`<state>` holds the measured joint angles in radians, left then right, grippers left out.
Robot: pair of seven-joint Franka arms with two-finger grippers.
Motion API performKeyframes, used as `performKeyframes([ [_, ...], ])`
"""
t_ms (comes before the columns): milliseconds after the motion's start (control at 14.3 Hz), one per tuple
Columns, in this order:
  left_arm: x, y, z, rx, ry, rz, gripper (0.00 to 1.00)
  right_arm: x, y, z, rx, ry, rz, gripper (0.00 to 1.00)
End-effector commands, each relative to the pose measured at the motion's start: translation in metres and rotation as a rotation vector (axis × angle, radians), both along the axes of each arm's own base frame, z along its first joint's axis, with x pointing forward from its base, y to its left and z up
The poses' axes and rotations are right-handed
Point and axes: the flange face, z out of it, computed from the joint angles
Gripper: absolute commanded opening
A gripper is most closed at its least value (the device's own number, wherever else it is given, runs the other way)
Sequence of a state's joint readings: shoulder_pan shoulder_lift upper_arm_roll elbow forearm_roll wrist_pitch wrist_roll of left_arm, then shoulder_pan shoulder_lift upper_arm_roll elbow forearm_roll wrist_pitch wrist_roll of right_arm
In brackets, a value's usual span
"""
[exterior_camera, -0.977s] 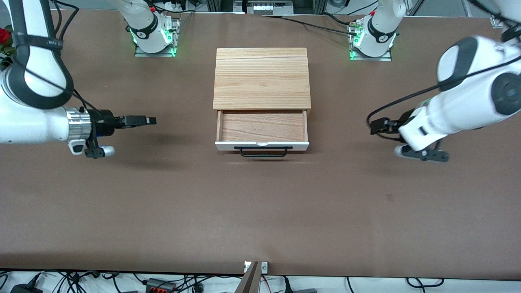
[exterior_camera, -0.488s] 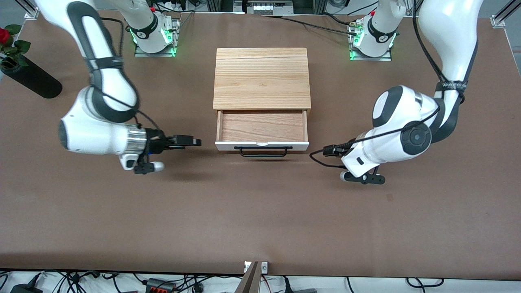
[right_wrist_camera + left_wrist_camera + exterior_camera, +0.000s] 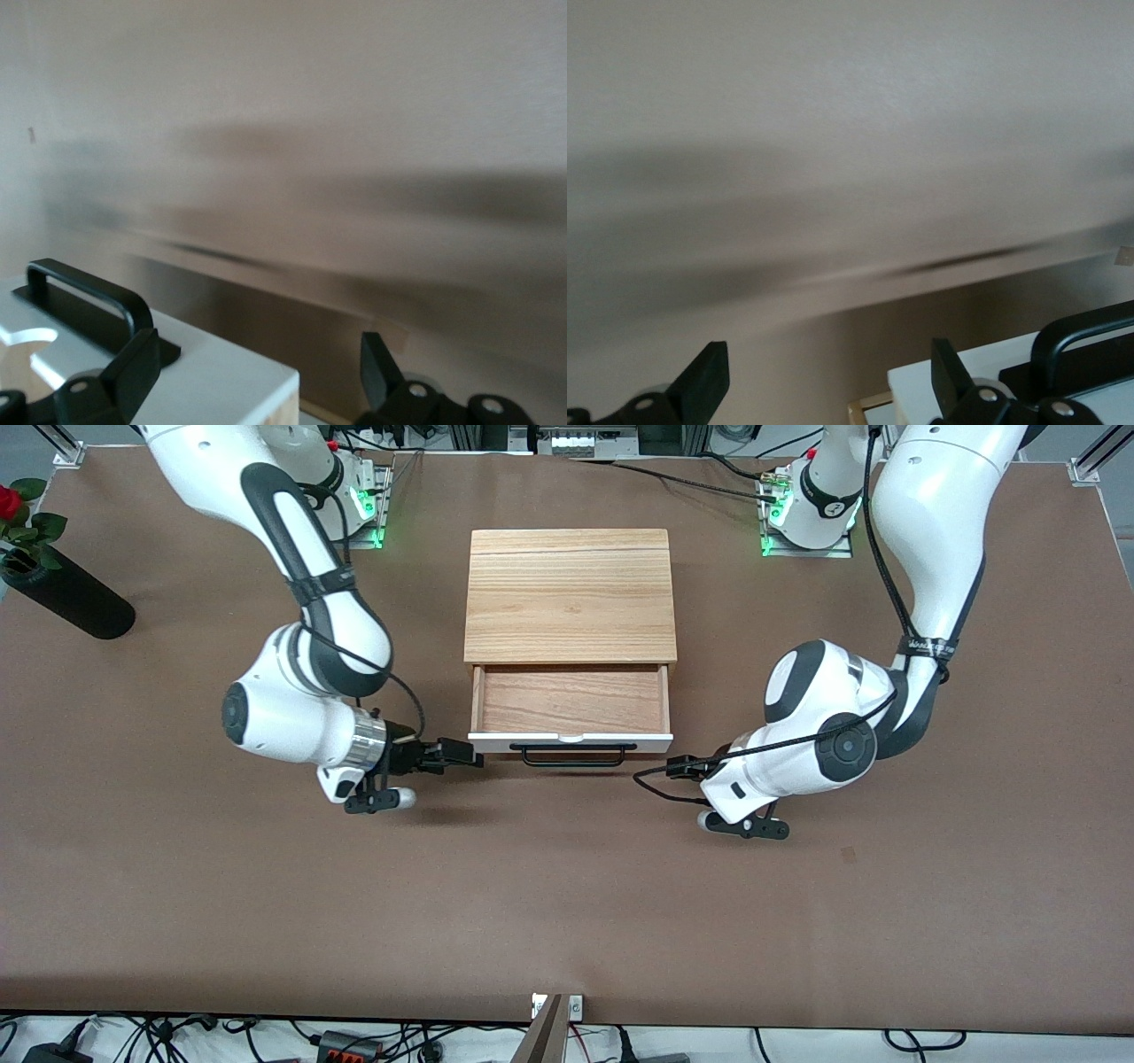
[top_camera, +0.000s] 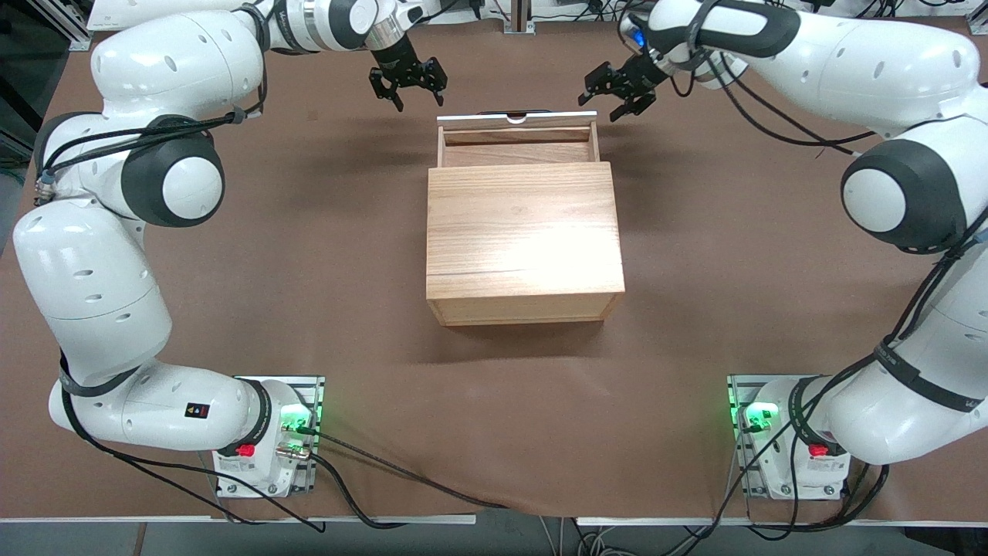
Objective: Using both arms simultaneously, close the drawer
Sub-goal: 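Press both grippers against the white drawer front beside the handle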
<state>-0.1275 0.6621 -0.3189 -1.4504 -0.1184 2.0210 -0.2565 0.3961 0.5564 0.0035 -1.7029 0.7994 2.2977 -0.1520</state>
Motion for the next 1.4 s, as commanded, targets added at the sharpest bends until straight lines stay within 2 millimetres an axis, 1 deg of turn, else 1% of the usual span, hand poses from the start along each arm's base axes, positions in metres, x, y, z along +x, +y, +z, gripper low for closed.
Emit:
performKeyframes([
  [0,-0.006,-0.021,-0.001,-0.015,0.010,-0.022,1.00,-0.007,0.020,-0.004,0.009,-0.025,-0.019,1.00],
  [70,-0.008,-0.024,-0.002,-0.013,0.015,-0.025,1.00,-0.012,0.026,-0.008,0.010,-0.022,-0.017,1.00],
  [209,-0.018,-0.035,-0.010,-0.007,0.028,-0.060,1.00,-0.020,0.036,-0.011,0.007,-0.016,0.000,1.00],
  [279,-0.020,-0.035,-0.012,-0.003,0.036,-0.063,1.00,-0.022,0.036,-0.013,0.003,-0.013,0.002,1.00],
  [419,-0.030,-0.032,-0.016,0.015,0.077,-0.078,1.00,-0.027,0.043,-0.015,0.002,-0.008,0.014,1.00],
  [558,-0.039,-0.031,-0.013,0.028,0.093,-0.088,1.00,-0.030,0.044,-0.019,-0.002,0.000,0.017,1.00],
  [767,-0.050,-0.026,-0.011,0.020,0.105,-0.133,1.00,-0.038,0.051,-0.021,-0.004,0.013,0.036,1.00],
  [907,-0.063,-0.028,-0.010,0.009,0.129,-0.152,1.00,-0.049,0.060,-0.026,-0.008,0.026,0.055,1.00],
  [1116,-0.082,-0.031,-0.005,-0.007,0.151,-0.175,1.00,-0.061,0.058,-0.040,-0.025,0.063,0.060,1.00],
  [1186,-0.086,-0.031,-0.002,-0.008,0.153,-0.178,1.00,-0.063,0.058,-0.041,-0.024,0.078,0.067,1.00],
  [1326,-0.100,-0.036,0.000,0.001,0.160,-0.196,1.00,-0.071,0.062,-0.043,-0.013,0.130,0.104,1.00],
])
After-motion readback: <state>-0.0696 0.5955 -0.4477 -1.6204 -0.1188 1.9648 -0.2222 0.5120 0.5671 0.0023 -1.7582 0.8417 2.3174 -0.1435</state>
